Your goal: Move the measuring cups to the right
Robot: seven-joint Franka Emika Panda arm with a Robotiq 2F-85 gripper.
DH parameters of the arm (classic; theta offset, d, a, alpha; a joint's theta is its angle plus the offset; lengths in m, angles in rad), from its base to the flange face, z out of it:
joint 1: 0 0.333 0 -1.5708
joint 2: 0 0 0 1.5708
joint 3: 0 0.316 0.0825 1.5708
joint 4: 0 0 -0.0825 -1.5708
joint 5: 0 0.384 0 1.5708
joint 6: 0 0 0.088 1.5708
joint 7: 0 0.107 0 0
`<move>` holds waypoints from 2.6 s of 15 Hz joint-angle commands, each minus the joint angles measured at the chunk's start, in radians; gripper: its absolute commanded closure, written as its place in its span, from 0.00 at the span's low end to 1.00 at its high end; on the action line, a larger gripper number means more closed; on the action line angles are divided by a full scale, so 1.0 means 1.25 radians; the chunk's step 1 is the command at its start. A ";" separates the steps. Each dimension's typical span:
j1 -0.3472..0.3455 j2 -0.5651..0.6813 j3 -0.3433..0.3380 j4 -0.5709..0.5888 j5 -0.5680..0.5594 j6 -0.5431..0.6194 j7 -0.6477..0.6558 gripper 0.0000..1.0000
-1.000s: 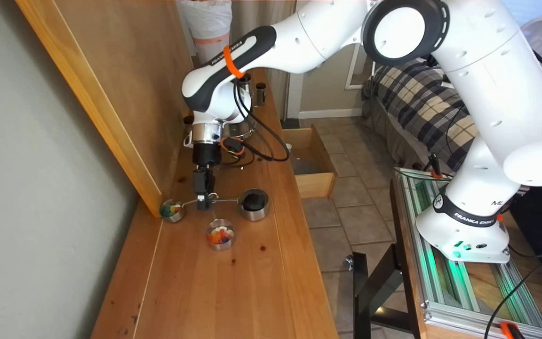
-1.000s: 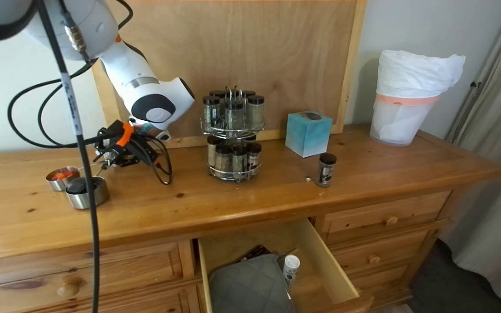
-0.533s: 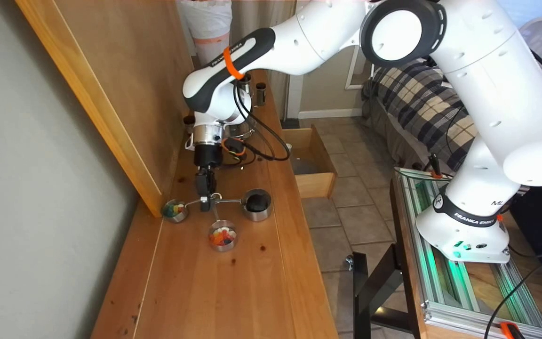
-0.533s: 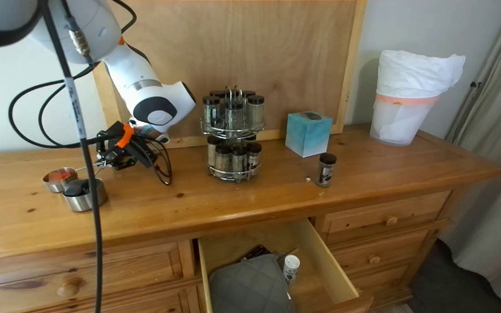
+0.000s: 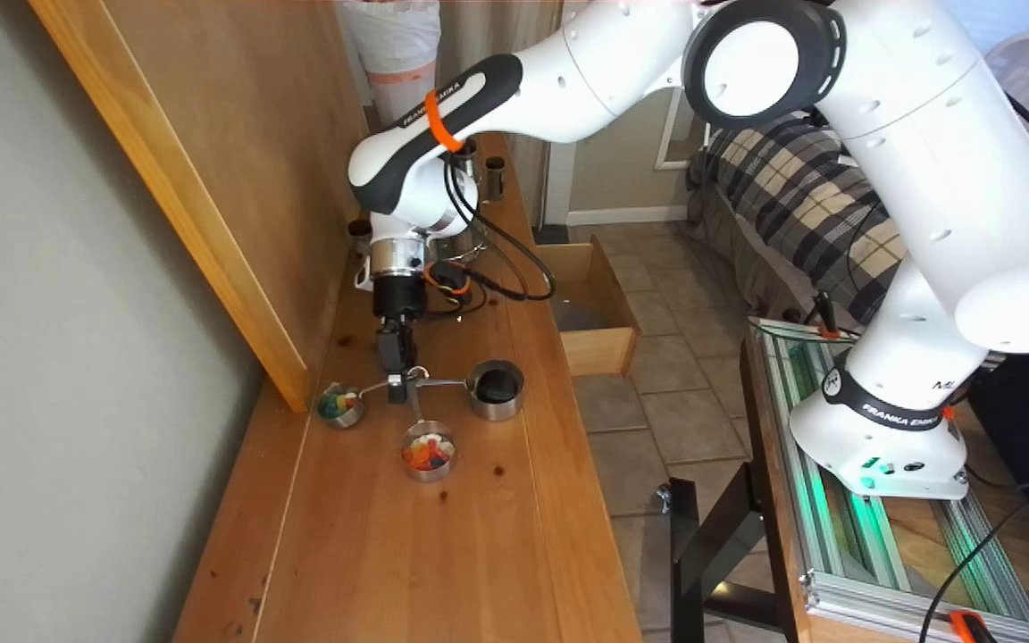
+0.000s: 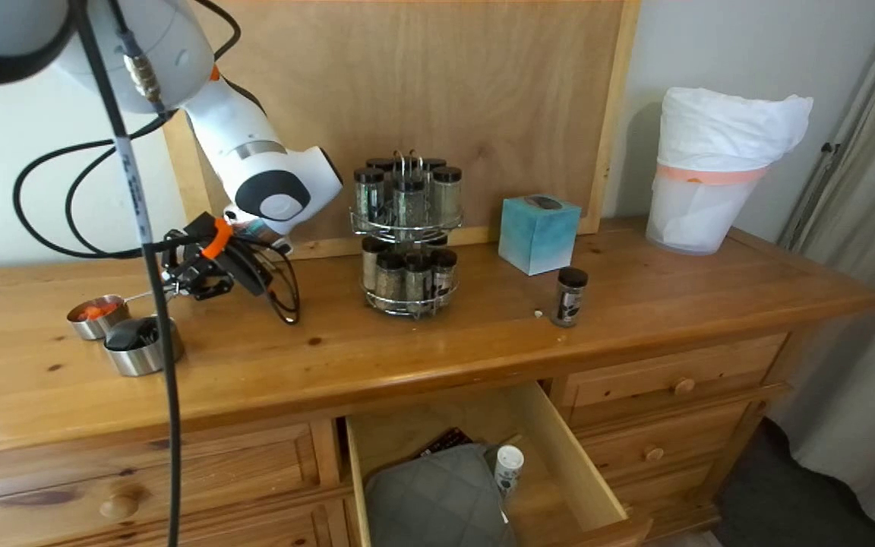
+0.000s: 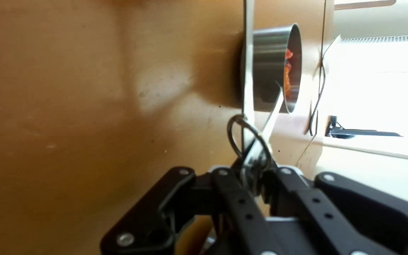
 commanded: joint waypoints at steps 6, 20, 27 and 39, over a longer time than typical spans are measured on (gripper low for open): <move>0.000 0.029 -0.011 0.044 0.014 -0.068 0.005 0.42; -0.006 0.036 -0.026 0.048 0.016 -0.091 0.005 0.68; -0.005 0.035 -0.025 0.048 0.016 -0.093 0.003 0.94; -0.015 0.041 -0.015 0.049 0.066 -0.130 -0.012 0.96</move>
